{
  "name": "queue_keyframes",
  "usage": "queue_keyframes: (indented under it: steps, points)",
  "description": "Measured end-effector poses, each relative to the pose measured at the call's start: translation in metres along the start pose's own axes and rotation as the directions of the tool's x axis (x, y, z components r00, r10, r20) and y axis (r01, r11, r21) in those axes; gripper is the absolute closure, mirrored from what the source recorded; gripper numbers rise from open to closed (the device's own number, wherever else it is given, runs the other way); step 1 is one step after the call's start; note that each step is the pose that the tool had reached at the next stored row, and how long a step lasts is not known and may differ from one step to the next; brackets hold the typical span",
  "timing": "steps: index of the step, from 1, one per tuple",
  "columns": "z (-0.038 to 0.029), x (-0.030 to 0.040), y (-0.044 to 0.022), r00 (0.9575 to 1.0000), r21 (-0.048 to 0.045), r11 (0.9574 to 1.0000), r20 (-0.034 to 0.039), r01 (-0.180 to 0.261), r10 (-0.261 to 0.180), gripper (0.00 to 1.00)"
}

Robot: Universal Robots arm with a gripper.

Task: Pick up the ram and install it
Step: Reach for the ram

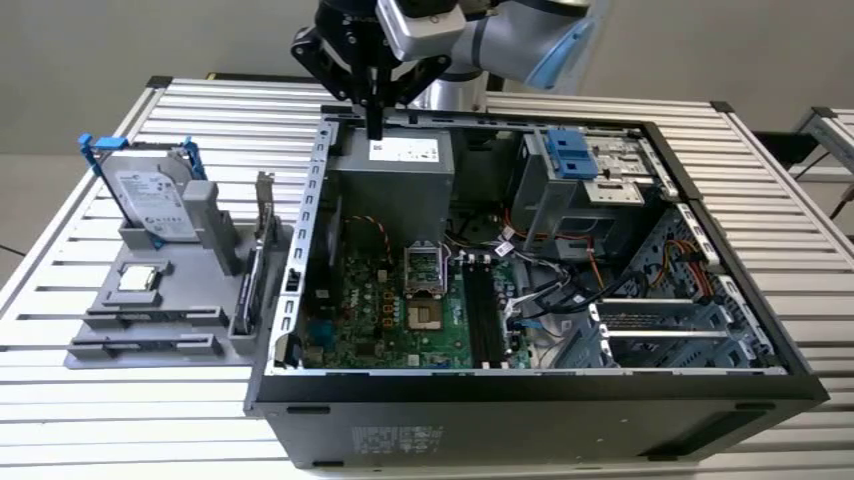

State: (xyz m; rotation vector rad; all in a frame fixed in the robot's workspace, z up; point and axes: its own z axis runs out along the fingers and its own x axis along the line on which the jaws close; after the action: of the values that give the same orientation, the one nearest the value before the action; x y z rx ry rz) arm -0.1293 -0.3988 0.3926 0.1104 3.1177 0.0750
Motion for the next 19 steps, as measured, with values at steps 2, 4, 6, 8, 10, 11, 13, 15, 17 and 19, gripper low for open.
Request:
queue_keyframes:
  steps: [2,4,6,8,10,11,13,15,17,19]
  points:
    - [0.0,0.0003,0.0,1.0,0.0,1.0,0.0001,0.0,0.0,1.0]
    - [0.0,0.0006,-0.0001,1.0,-0.0001,1.0,0.0001,0.0,0.0,1.0]
    - [0.0,0.0012,-0.0001,1.0,0.0,1.0,0.0001,0.0,0.0,1.0]
    - [0.0,0.0017,-0.0001,1.0,-0.0001,1.0,0.0,0.0,0.0,1.0]
    - [0.0001,0.0033,-0.0002,1.0,-0.0001,1.0,-0.0002,0.0,0.0,1.0]
    - [0.0001,0.0033,-0.0002,1.0,-0.0001,1.0,-0.0002,0.0,0.0,1.0]
    - [0.0001,0.0034,-0.0003,1.0,0.0,1.0,-0.0002,0.0,0.0,1.0]
    - [0.0001,0.0038,-0.0003,1.0,0.0,1.0,-0.0003,0.0,0.0,1.0]
    - [0.0001,0.0043,-0.0003,1.0,0.0,1.0,-0.0003,0.0,0.0,1.0]
    - [0.0001,0.0052,-0.0004,1.0,0.0,1.0,-0.0002,0.0,0.0,1.0]
